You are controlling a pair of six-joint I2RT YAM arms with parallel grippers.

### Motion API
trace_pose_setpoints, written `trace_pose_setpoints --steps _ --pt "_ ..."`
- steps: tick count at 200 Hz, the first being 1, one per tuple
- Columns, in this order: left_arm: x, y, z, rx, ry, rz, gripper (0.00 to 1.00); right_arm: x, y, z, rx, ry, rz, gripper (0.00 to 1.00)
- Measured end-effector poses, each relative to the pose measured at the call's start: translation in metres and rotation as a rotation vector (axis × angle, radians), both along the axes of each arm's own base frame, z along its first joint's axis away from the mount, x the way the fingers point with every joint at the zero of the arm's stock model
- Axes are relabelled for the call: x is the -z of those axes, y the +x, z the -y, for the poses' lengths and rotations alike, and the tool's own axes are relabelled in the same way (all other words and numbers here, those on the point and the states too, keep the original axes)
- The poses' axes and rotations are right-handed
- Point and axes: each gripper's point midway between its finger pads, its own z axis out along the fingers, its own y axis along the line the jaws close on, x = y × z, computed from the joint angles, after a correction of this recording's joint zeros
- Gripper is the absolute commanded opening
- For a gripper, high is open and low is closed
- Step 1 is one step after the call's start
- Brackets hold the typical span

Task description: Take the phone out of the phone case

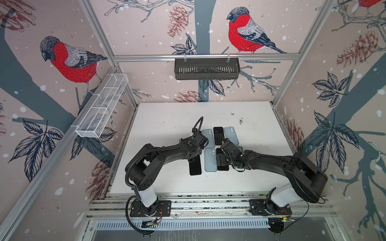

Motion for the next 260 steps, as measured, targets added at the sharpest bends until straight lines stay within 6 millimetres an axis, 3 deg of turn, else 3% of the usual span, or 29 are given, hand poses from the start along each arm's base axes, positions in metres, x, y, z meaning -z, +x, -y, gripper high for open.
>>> trace_pose_setpoints --steps 127,174,214,260 --pt "-0.052 -0.020 0.015 0.043 -0.116 0.074 0.87 0.007 0.004 0.001 0.018 -0.021 0.013 0.94" --pt "-0.060 -0.024 0.015 0.048 -0.129 0.082 0.87 0.003 0.002 0.000 0.018 -0.005 0.014 0.95" --pt "-0.057 -0.024 0.016 0.050 -0.134 0.073 0.89 -0.016 0.001 -0.002 0.013 0.025 0.040 1.00" --pt "-0.047 -0.014 0.032 0.090 -0.178 0.007 0.87 -0.066 0.005 -0.009 -0.022 0.130 0.152 0.99"
